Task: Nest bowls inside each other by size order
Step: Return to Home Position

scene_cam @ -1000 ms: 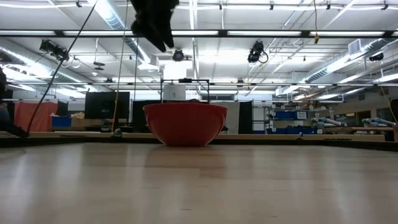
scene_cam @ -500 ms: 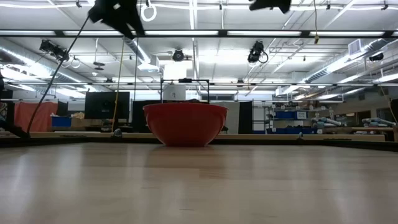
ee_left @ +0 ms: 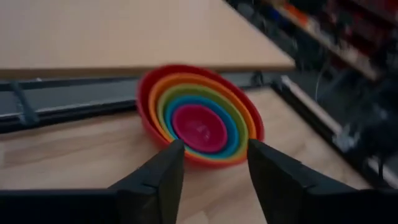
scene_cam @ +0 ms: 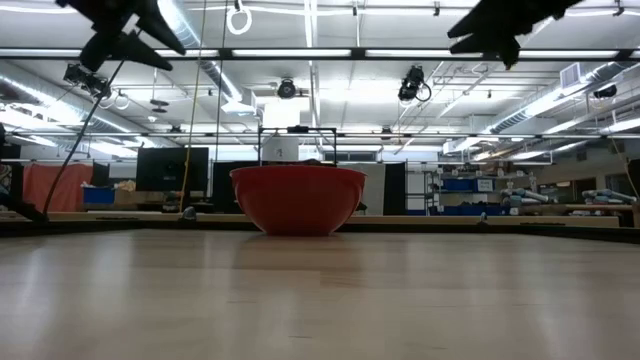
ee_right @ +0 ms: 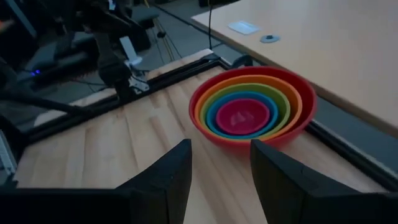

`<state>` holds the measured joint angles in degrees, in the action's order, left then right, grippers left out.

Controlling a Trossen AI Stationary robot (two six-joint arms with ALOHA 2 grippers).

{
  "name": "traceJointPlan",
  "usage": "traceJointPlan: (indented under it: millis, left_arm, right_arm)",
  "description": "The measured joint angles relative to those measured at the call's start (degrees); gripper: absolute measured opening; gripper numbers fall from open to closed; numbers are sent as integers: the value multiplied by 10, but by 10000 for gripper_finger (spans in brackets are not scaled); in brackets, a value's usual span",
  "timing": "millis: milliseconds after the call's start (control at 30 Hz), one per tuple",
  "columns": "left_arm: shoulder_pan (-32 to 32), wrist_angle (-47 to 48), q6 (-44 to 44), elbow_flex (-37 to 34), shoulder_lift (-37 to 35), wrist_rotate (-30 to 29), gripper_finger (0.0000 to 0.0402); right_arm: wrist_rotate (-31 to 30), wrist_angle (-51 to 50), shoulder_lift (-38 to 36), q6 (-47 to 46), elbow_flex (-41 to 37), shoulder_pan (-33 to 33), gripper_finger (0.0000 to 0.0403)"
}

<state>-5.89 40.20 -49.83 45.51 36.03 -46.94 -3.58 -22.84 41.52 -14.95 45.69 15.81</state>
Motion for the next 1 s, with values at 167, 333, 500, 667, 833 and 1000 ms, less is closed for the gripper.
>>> traceJointPlan:
  millis: [167, 333, 500, 667, 833, 1000]
  left_arm:
    - [0, -27, -23, -62, -86, -29, 147]
    - [0, -109, -35, -145, -153, -28, 123]
    - [0, -216, -34, -218, -202, -25, 114]
    - [0, -337, -31, -293, -233, -1, 114]
    - [0, -441, -31, -360, -251, 12, 114]
    - [14, -589, -9, -430, -252, 12, 114]
  right_arm:
    - [53, 88, -38, -38, -76, 40, 169]
    - [92, 183, -53, -86, -152, 65, 169]
    - [120, 237, -60, -123, -211, 80, 169]
    - [153, 300, -64, -153, -261, 95, 169]
    - [199, 383, -62, -200, -307, 109, 169]
    - [224, 417, -58, -235, -349, 112, 169]
